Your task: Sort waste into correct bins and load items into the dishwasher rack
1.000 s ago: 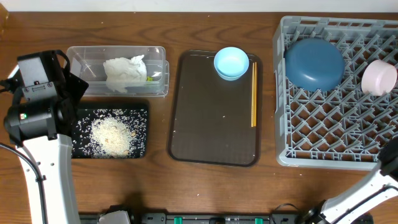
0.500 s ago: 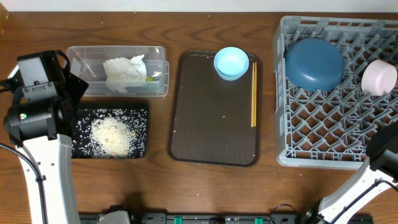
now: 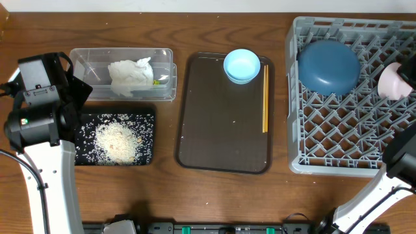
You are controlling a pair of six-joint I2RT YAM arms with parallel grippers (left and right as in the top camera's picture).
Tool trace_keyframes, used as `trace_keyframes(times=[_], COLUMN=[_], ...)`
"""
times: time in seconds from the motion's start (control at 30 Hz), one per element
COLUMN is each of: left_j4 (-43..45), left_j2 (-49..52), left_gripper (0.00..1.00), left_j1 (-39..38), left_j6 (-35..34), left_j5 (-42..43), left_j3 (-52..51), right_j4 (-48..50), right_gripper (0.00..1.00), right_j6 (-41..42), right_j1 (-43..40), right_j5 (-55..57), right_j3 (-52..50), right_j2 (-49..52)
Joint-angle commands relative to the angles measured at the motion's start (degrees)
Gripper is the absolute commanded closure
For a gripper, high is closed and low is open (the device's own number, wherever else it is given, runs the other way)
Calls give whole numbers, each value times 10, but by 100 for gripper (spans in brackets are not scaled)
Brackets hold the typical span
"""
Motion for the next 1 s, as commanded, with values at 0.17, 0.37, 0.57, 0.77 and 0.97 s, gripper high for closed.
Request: trace_keyframes(times=[0.17,0.37,0.57,0.77,0.97], left_j4=[-1,-2,-1,-2,-1], left_j2=[2,2,2,2,2], left_gripper=[10,10,10,10,10], left_j1=[3,3,3,3,3], left_j6=[-7,-7,-7,-7,-7], left_j5=[-12,-12,-12,-12,-12], left_j3=[-2,-2,-2,-2,-2], right_j4=[26,41,44,38,38], right_gripper=[99,99,99,99,99], right_j6=[-28,-60,-72,-74,-74], right_j1=[12,12,12,12,12], right_j5=[-128,-258,-316,-317,-317], right_j3=[-13,-5,15,15,15], right_j2=[8,5,3,1,-9])
